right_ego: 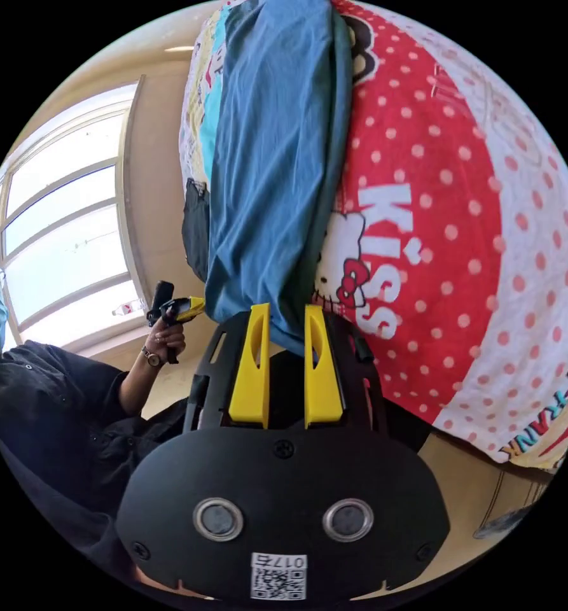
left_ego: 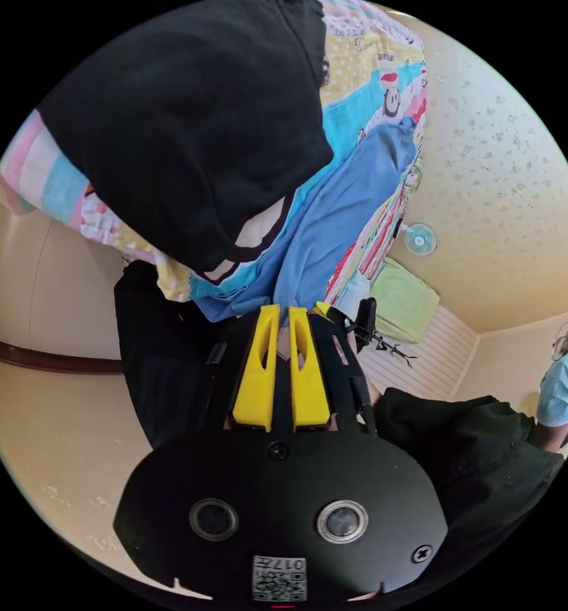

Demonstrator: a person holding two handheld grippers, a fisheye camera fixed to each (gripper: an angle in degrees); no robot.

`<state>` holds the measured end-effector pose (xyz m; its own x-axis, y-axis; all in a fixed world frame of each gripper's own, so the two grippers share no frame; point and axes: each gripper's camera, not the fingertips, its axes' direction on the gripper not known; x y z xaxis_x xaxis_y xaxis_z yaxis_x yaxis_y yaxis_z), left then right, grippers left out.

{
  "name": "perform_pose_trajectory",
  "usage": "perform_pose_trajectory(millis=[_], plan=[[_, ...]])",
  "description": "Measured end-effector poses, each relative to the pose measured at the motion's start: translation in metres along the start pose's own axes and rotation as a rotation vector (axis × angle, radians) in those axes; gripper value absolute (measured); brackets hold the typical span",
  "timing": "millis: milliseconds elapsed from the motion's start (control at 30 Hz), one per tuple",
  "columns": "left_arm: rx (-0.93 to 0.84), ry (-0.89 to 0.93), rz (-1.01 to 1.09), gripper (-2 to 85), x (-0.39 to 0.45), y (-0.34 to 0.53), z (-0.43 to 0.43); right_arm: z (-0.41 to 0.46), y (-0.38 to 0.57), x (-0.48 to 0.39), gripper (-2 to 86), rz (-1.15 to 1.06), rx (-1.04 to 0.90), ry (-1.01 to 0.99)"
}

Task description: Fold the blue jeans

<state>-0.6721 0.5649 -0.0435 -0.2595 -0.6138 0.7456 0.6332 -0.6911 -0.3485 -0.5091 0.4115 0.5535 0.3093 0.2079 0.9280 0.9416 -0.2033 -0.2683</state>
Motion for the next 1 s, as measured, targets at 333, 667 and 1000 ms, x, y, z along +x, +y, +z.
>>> perform_pose_trajectory(millis=[333,667,1000], plan=[[-0.045,-0.227,0.068,-0.9,0.004,0.036,0.026,0.034,0.017,-0.007,1.8,-0.070,-0.091,-0.128],[0.206,-0.519,0.280,6.7,0.068,0.048,0.001,0.009,-0.011,0.025,9.2,-0.002,0.100,-0.012],[0.164,-0.550,0.442,13.1,0.064,-0.006,0.106,0.036,-0.076,0.041,9.4,0.081,0.346,-0.091]])
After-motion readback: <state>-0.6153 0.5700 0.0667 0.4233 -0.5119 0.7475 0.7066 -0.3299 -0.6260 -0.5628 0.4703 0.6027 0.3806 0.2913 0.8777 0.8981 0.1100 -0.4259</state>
